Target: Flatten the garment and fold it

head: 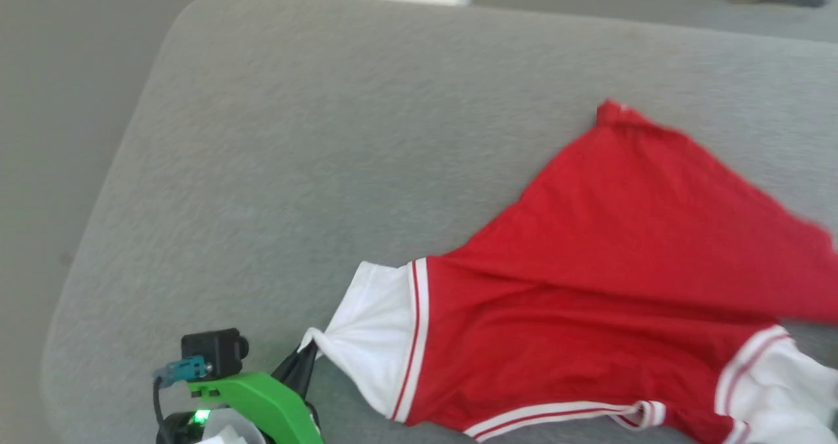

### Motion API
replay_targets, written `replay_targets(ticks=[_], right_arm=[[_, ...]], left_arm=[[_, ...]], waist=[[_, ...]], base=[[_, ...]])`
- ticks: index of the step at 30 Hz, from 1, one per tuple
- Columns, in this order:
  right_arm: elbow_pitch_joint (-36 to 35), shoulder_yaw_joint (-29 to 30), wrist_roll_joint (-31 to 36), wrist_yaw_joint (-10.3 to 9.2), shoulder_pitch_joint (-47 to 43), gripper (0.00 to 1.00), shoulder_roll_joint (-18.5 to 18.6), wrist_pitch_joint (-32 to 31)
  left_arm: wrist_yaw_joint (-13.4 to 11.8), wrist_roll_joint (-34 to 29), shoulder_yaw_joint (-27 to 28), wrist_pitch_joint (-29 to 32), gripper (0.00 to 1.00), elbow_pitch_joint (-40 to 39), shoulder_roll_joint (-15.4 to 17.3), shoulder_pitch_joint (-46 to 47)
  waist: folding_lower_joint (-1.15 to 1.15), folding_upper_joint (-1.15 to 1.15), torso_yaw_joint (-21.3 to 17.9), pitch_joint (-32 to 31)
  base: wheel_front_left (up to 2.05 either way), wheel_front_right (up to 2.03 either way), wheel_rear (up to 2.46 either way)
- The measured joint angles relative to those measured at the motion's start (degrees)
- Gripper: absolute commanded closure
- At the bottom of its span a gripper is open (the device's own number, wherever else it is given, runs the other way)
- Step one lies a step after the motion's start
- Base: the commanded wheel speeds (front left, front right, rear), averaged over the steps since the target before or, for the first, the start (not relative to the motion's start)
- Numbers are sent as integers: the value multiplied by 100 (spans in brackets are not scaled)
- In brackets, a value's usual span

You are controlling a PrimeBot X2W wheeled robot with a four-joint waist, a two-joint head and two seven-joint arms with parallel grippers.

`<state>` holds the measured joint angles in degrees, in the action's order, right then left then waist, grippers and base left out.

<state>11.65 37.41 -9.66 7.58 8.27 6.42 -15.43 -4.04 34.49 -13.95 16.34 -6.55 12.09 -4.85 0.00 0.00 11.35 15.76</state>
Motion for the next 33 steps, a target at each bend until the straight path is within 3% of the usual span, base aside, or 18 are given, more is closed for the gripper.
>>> replay_targets(ticks=[4, 9, 12, 13, 15, 21, 26, 33], right_arm=[[-302, 142, -86, -1, -468, 100, -301, -782], [-353, 77, -396, -1, -812, 100, -334, -1585], [-312, -46, -532, -1, -916, 100, -335, -1737], [-344, -108, -521, -1, -942, 81, -336, -1719], [-501, -293, -380, -1, -998, 0, -347, -1507], [-1174, -1076, 14, -1, -768, 0, -177, -302], [-1239, -2506, 11, -1, -142, 0, 498, 659], [-129, -4107, -71, -1, 1111, 0, 1194, 606]], left_arm=[[-81, 24, 37, 81, 100, -124, 64, -110], [-133, 24, 27, 170, 100, -205, 100, -183], [-136, 24, 7, 179, 100, -237, 100, -192], [-152, 24, 1, 180, 100, -246, 100, -192], [-157, 24, -10, 181, 100, -257, 100, -191], [-159, 31, -47, 222, 100, -264, 96, -188], [-159, 37, -93, 223, 100, -267, 85, -174], [-158, 37, -151, 223, 100, -287, 64, -2]], waist=[[0, 0, -358, -200], [0, 0, -721, -402], [0, 0, -863, -506], [0, 0, -899, -539], [0, 0, -948, -586], [0, 0, -958, -590], [0, 0, -901, -520], [0, 0, -770, -342]], base=[[0, 0, 0], [0, 0, 0], [0, 0, 0], [0, 0, 0], [0, 0, 0], [0, 0, 0], [0, 0, 0], [0, 0, 0]])
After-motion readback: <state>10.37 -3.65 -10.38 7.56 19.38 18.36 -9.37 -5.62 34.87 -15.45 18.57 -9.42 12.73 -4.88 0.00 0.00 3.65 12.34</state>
